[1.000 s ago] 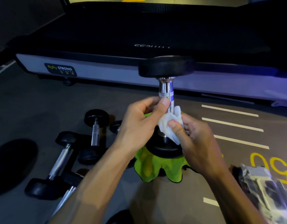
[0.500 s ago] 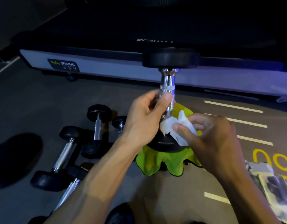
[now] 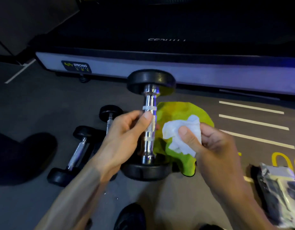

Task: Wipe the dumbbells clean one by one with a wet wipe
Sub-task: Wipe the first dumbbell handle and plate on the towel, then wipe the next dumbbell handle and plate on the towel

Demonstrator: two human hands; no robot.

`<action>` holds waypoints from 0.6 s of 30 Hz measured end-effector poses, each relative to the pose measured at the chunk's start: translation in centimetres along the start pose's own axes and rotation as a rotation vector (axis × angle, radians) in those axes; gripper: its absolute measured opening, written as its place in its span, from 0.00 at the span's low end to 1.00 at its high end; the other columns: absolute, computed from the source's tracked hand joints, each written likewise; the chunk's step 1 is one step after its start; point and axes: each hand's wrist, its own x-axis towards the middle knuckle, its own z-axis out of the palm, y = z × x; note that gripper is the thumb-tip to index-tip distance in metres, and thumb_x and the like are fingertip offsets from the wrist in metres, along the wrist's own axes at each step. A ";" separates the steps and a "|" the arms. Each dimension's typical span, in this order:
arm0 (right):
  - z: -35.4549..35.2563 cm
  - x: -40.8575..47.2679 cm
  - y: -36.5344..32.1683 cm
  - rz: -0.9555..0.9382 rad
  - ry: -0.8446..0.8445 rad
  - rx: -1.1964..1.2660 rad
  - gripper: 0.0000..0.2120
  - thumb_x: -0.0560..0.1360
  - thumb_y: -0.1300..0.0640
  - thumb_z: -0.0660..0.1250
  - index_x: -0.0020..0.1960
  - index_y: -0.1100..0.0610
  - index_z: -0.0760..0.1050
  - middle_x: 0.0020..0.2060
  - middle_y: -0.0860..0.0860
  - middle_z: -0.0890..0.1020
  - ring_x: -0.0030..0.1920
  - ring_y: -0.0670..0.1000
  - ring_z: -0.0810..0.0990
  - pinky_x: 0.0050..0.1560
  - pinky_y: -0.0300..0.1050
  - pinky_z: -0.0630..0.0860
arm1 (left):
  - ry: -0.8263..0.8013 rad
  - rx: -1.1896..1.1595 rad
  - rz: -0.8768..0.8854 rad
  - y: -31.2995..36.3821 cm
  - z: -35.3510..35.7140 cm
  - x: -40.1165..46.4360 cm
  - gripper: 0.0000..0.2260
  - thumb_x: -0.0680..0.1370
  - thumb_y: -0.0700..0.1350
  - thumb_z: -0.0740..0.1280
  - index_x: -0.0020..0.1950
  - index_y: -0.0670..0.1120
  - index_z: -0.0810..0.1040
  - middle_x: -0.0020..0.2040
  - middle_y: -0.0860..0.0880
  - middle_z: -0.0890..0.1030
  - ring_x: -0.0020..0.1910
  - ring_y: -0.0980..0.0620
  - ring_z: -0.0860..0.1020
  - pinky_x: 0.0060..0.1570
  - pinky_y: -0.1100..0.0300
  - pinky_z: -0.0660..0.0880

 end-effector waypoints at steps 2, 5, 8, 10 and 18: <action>1.4 -1.2 0.8 0.056 -0.072 0.029 0.22 0.74 0.39 0.70 0.49 0.60 0.84 0.38 0.68 0.80 0.34 0.54 0.72 0.37 0.50 0.68 | -0.007 0.083 -0.044 -1.2 -2.1 -1.5 0.19 0.79 0.57 0.68 0.53 0.41 0.84 0.46 0.42 0.88 0.42 0.51 0.82 0.43 0.61 0.79; 3.4 -3.1 2.2 0.161 -0.171 0.107 0.18 0.77 0.42 0.68 0.48 0.57 0.84 0.35 0.63 0.80 0.32 0.48 0.74 0.33 0.42 0.70 | -0.016 0.166 -0.070 -3.8 -5.7 -4.1 0.12 0.79 0.55 0.71 0.51 0.48 0.85 0.46 0.39 0.86 0.40 0.53 0.81 0.41 0.62 0.79; 4.6 -4.6 3.6 0.272 -0.253 0.145 0.22 0.82 0.41 0.65 0.48 0.59 0.83 0.33 0.56 0.81 0.31 0.48 0.76 0.31 0.39 0.72 | -0.016 0.270 -0.095 -7.2 -9.0 -7.2 0.05 0.80 0.50 0.72 0.51 0.50 0.84 0.41 0.41 0.84 0.39 0.54 0.80 0.41 0.63 0.77; 4.7 -5.3 4.4 0.361 -0.274 0.178 0.23 0.77 0.41 0.62 0.49 0.61 0.82 0.33 0.53 0.82 0.31 0.48 0.77 0.30 0.39 0.72 | -0.004 0.380 -0.169 -9.6 -10.5 -9.2 0.06 0.80 0.53 0.73 0.51 0.52 0.83 0.38 0.46 0.83 0.36 0.54 0.78 0.39 0.62 0.76; 5.3 -7.0 8.0 0.541 -0.313 0.096 0.17 0.86 0.52 0.61 0.54 0.64 0.81 0.40 0.64 0.84 0.34 0.49 0.81 0.31 0.39 0.75 | -0.057 0.898 -0.416 -18.9 -12.6 -13.1 0.10 0.80 0.60 0.71 0.52 0.56 0.78 0.36 0.59 0.82 0.37 0.59 0.81 0.43 0.55 0.79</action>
